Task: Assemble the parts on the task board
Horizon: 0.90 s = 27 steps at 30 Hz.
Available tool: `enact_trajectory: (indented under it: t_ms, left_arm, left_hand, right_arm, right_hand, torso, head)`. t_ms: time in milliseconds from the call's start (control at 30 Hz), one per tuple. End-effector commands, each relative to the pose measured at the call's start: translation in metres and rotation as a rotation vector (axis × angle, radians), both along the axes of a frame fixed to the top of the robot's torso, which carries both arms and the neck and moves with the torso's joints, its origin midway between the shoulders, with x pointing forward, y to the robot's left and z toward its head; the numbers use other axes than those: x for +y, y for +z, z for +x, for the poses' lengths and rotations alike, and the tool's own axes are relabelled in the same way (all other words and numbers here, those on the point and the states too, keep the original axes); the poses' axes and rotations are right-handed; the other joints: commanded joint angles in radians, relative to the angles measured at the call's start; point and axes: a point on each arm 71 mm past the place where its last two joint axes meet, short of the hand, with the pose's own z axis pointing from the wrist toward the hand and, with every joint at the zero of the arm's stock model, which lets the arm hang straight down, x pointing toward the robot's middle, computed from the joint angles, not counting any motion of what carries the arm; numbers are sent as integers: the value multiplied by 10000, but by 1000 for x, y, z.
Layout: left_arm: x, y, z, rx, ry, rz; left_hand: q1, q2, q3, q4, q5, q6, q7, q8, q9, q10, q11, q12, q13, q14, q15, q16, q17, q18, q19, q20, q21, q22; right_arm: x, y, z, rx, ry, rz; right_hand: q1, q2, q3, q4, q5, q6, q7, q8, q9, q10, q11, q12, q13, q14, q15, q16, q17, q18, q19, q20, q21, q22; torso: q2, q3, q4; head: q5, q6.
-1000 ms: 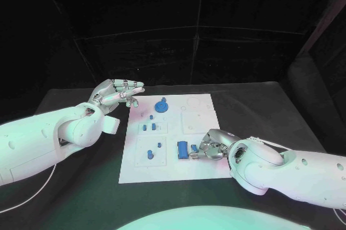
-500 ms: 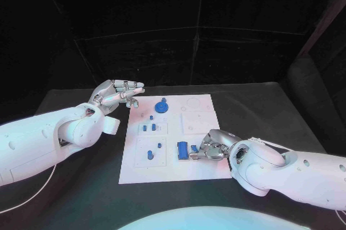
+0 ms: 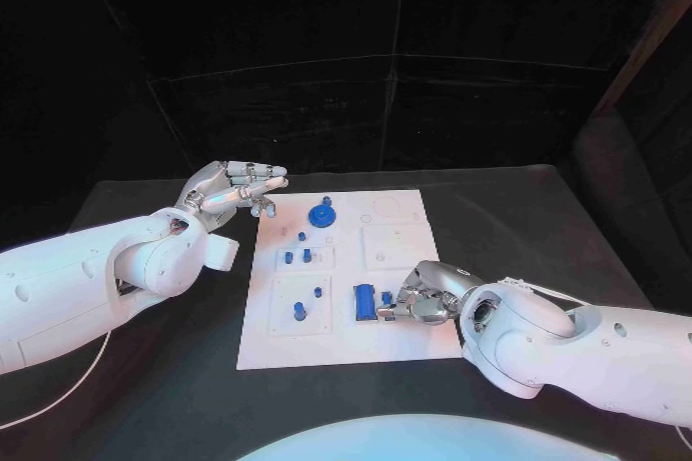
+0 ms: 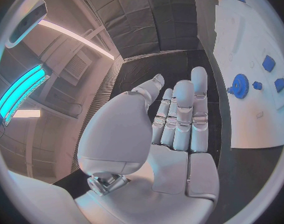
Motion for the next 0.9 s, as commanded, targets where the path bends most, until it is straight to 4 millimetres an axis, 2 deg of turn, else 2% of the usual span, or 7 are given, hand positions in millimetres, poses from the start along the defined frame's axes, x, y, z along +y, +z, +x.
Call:
enact_trajectory:
  t_ms: [33, 167, 300, 533, 900]
  left_arm:
    - [-1, 1, 0, -14, -104, -81]
    - [0, 1, 0, -10, -92, -74]
    - [0, 1, 0, -7, -94, -73]
    - [0, 1, -1, -1, -100, -72]
    - [0, 1, -1, -1, -95, -70]
  left_hand:
    - [-14, 88, -24, -12, 30, -61, -22, 61, 1, -73, -9, 62, -10, -59, -21, -46, -13, 141, 26, 35, -38, -12]
    - [-14, 88, -24, -12, 30, -61, -22, 61, 1, -73, -9, 62, -10, -59, -21, -46, -13, 141, 26, 35, -38, -12]
    - [-14, 88, -24, -12, 30, -61, -22, 61, 1, -73, -9, 62, -10, -59, -21, -46, -13, 141, 26, 35, -38, -12]
    - [-14, 88, -24, -12, 30, -61, -22, 61, 1, -73, -9, 62, -10, -59, -21, -46, -13, 141, 26, 35, -38, -12]
    - [-14, 88, -24, -12, 30, -61, -22, 61, 1, -73, -9, 62, -10, -59, -21, -46, -13, 141, 26, 35, -38, -12]
  right_arm:
    - [-2, 1, 1, -80, -53, 113]
    - [-9, 0, 1, -13, -147, -46]
    - [-11, -2, 2, 116, -69, -224]
    - [-9, -5, 2, 354, 116, -422]
    - [-9, -8, 6, 461, 36, -566]
  right_hand:
    - [-3, 84, 39, 3, 31, -30, 26, 41, 8, 36, 40, 30, 8, 612, -60, 2, 201, -149, 61, 5, 38, 1273]
    - [88, 134, 50, -17, 64, -39, 26, 40, 21, 30, 40, 17, 3, 611, -61, -2, 195, -146, 53, 4, 30, 1263]
    - [598, 159, 76, -129, 185, -59, 26, 40, 64, 23, 39, 4, 6, 612, -63, -4, 201, -148, 58, 0, 32, 1273]
    - [1337, 303, 129, -281, 8, -72, 31, 45, 124, 18, 39, -6, 14, 608, -63, -16, 191, -146, 53, -1, 23, 1272]
    - [1636, 359, 124, -375, 101, -74, 38, 46, 152, 22, 41, 1, 26, 614, -61, -6, 215, -148, 59, 1, 27, 1282]
  torso:
    - [-9, -7, 3]
    - [-5, -15, 2]
    - [3, -8, 4]
    - [9, -8, 13]
    - [10, -8, -3]
  head:
    - [-13, 42]
    - [-28, 40]
    - [-12, 38]
    - [-14, 42]
    - [11, 2]
